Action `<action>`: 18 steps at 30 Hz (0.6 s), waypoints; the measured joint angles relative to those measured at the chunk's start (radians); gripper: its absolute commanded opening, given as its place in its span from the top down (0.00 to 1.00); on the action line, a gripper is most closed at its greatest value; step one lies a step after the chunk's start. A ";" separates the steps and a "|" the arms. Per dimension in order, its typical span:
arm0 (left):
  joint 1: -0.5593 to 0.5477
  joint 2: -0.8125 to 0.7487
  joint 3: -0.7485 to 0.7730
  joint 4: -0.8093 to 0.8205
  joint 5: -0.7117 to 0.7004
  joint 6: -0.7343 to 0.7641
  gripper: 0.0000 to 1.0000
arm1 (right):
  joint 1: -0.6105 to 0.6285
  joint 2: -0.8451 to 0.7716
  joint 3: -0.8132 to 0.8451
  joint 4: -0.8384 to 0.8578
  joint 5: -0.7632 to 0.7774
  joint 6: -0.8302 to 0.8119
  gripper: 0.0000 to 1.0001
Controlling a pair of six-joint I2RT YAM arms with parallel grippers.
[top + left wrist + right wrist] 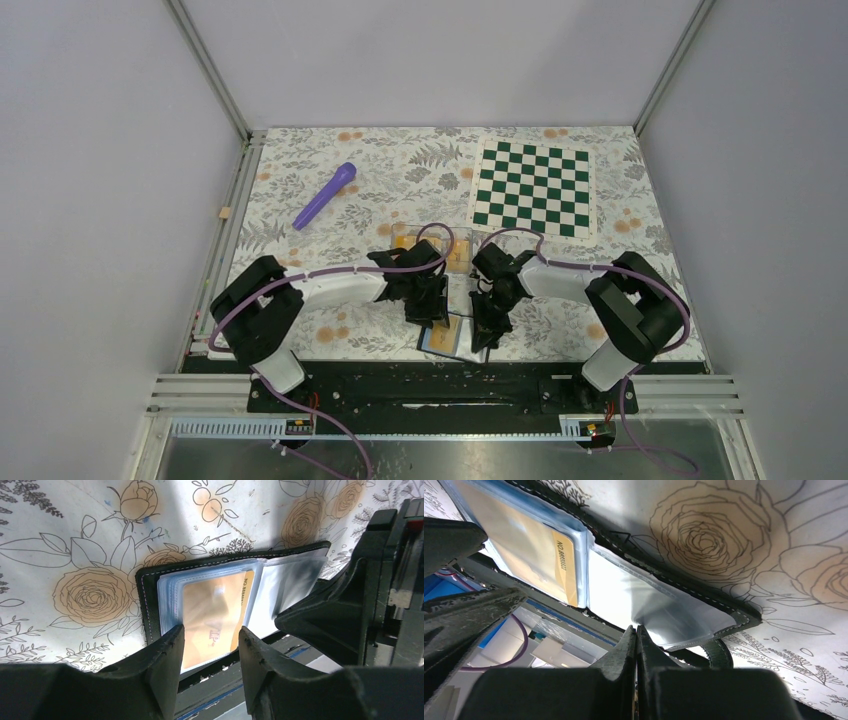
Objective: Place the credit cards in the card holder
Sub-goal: Turn over the card slot in the card holder.
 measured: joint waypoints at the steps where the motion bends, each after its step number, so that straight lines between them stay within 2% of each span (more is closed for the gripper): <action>1: -0.006 0.002 0.007 -0.011 -0.011 0.005 0.55 | 0.000 0.000 0.001 0.000 0.000 0.000 1.00; 12: -0.024 0.012 0.029 -0.080 -0.079 0.034 0.56 | 0.000 0.011 0.008 0.003 -0.001 0.000 1.00; 18: -0.027 0.021 0.033 -0.075 -0.069 0.040 0.66 | 0.000 0.014 0.011 0.003 -0.002 0.000 1.00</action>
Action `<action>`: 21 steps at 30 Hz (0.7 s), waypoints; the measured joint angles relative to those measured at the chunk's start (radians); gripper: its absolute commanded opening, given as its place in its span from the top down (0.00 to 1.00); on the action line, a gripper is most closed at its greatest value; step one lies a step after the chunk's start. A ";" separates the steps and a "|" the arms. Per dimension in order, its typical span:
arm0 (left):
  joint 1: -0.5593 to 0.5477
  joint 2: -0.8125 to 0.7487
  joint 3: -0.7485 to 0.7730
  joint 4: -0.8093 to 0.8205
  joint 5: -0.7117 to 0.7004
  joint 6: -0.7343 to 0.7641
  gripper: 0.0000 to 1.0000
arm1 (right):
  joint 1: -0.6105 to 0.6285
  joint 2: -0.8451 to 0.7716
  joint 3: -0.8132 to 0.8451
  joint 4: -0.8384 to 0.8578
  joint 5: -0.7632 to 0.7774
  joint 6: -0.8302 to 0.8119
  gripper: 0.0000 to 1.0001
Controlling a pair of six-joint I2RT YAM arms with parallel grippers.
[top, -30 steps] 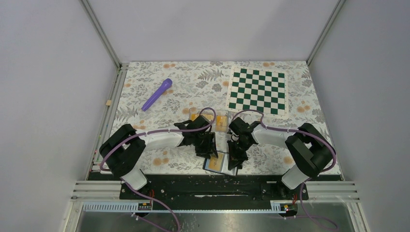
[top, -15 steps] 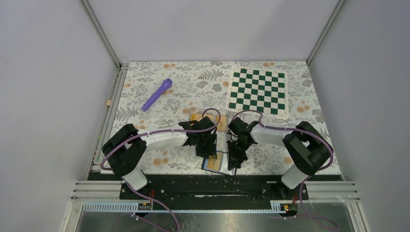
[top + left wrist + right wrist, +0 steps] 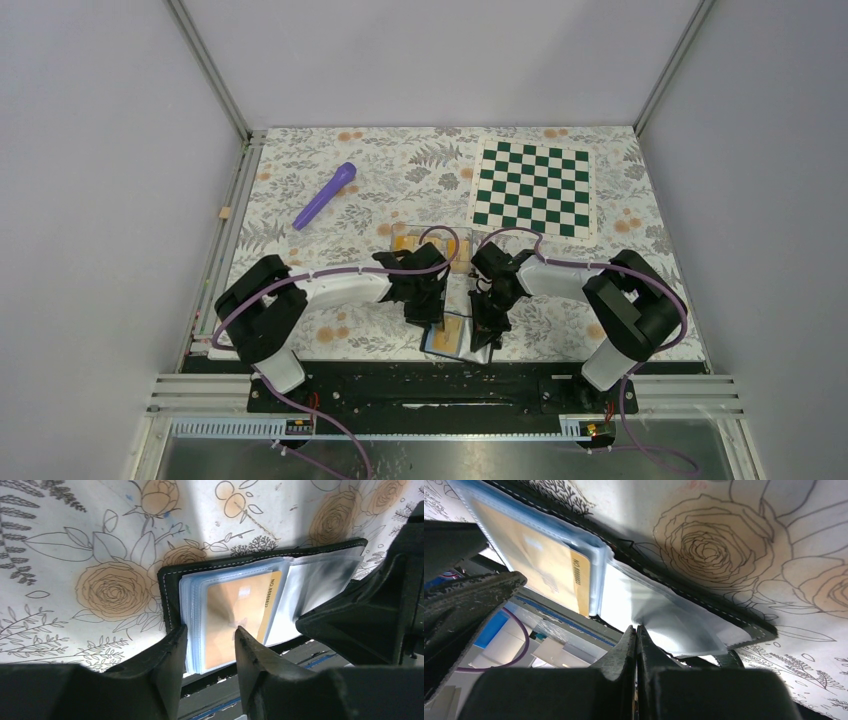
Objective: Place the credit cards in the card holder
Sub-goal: Turn over the card slot in the card holder.
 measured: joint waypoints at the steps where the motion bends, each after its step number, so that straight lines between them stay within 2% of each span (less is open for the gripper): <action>1: -0.003 0.000 0.000 0.004 0.002 0.000 0.67 | 0.000 0.001 0.001 0.000 0.000 0.000 1.00; 21: -0.061 0.000 0.113 -0.097 -0.039 0.013 0.60 | 0.000 0.006 0.005 0.000 -0.003 -0.008 1.00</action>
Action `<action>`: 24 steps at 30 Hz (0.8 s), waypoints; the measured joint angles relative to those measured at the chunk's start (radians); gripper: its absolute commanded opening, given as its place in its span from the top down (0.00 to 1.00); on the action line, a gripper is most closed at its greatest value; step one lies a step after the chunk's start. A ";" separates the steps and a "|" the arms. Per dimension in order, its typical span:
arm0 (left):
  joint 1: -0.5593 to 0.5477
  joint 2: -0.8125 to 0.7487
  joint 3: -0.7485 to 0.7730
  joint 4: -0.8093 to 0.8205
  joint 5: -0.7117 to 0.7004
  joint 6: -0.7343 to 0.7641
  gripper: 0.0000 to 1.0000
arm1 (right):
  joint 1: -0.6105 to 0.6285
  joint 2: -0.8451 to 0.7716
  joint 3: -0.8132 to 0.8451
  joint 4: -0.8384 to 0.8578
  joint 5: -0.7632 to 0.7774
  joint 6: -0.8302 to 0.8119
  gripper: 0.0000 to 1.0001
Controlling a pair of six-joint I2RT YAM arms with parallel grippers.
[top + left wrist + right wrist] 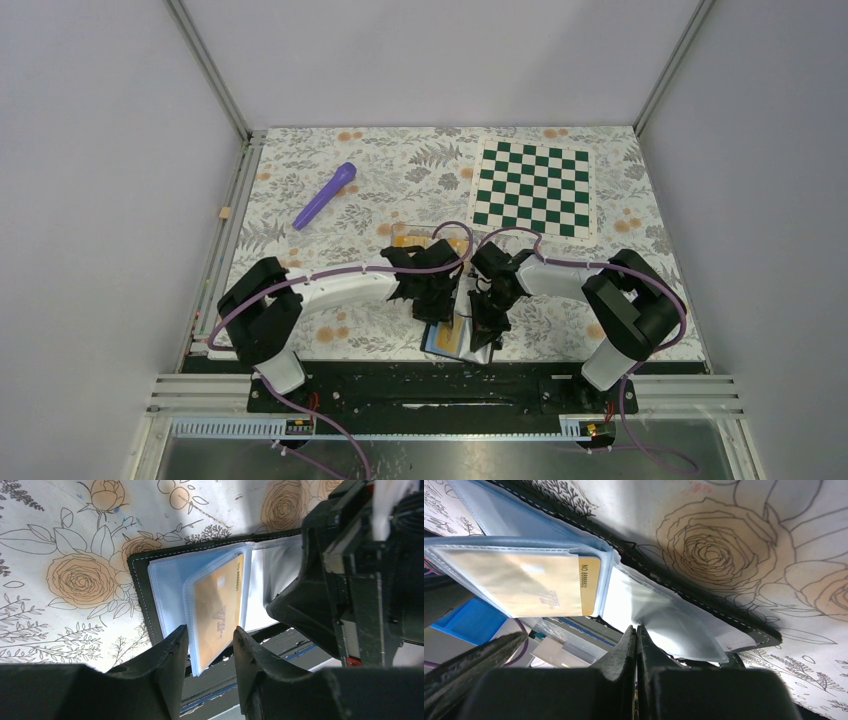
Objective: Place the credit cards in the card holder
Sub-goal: Turn over the card slot in the card holder.
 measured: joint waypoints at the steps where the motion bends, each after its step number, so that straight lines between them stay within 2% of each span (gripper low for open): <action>1: -0.005 0.001 0.013 -0.014 -0.009 0.004 0.59 | 0.000 0.000 0.000 0.000 0.000 0.000 1.00; 12: -0.037 0.037 0.080 -0.081 -0.060 0.029 0.60 | 0.000 0.005 0.001 0.000 -0.006 0.000 1.00; 24: -0.041 0.037 0.077 -0.017 -0.008 0.017 0.79 | 0.000 0.005 0.001 0.000 -0.007 -0.004 1.00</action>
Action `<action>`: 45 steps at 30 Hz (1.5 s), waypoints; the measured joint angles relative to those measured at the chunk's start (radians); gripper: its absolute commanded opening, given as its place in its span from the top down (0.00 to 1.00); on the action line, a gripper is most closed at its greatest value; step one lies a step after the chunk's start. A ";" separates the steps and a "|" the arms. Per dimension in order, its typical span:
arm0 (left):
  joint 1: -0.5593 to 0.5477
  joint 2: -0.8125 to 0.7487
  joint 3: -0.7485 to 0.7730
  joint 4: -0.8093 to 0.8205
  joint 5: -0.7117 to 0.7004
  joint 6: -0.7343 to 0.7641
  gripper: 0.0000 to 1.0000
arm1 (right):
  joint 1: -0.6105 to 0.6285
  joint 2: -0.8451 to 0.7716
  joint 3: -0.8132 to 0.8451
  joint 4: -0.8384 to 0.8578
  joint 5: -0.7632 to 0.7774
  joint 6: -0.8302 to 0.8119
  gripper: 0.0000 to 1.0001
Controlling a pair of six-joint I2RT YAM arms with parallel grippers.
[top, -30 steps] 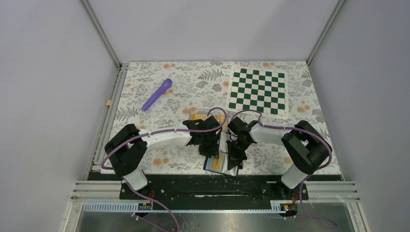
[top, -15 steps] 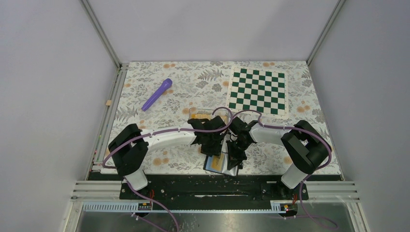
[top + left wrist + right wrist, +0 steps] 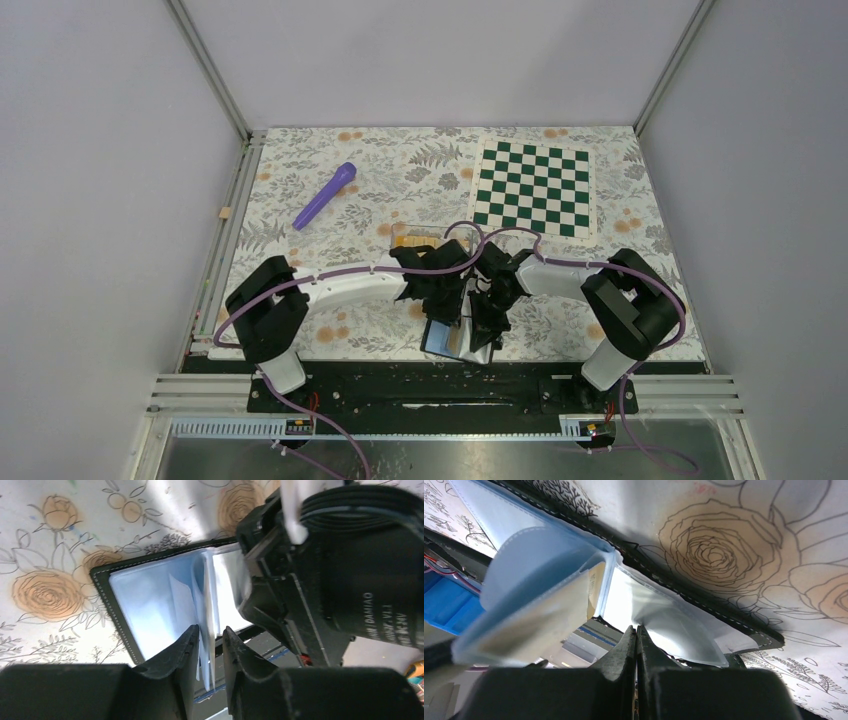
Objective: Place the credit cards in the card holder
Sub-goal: Turn over the card slot in the card holder.
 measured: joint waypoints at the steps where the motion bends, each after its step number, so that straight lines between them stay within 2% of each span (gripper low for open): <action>1: 0.000 0.000 -0.001 0.011 0.008 -0.003 0.84 | 0.000 0.000 0.000 0.000 0.000 0.000 1.00; 5: 0.000 0.000 -0.002 0.032 0.029 -0.013 0.99 | 0.000 0.000 0.000 0.003 -0.002 -0.002 1.00; 11: 0.000 -0.001 -0.002 0.008 0.012 -0.020 1.00 | 0.000 -0.011 0.000 0.005 -0.002 -0.004 1.00; 18: 0.001 -0.014 0.010 -0.108 -0.071 -0.029 1.00 | 0.000 -0.061 0.000 0.003 0.012 -0.009 1.00; 23: 0.002 -0.014 0.040 -0.172 -0.106 -0.037 0.90 | 0.000 -0.095 0.001 -0.016 0.035 -0.014 1.00; 27: 0.002 -0.014 0.048 -0.166 -0.092 -0.050 0.74 | -0.002 -0.130 0.019 -0.071 0.070 -0.016 1.00; 29: 0.002 -0.014 0.048 -0.147 -0.064 -0.060 0.69 | -0.010 -0.161 0.034 -0.100 0.087 -0.016 1.00; 38: 0.002 0.031 0.042 0.050 0.134 -0.091 0.65 | -0.160 -0.306 0.071 -0.175 0.098 -0.030 1.00; 45: 0.004 0.083 0.006 0.162 0.240 -0.110 0.64 | -0.214 -0.325 0.074 -0.214 0.098 -0.055 1.00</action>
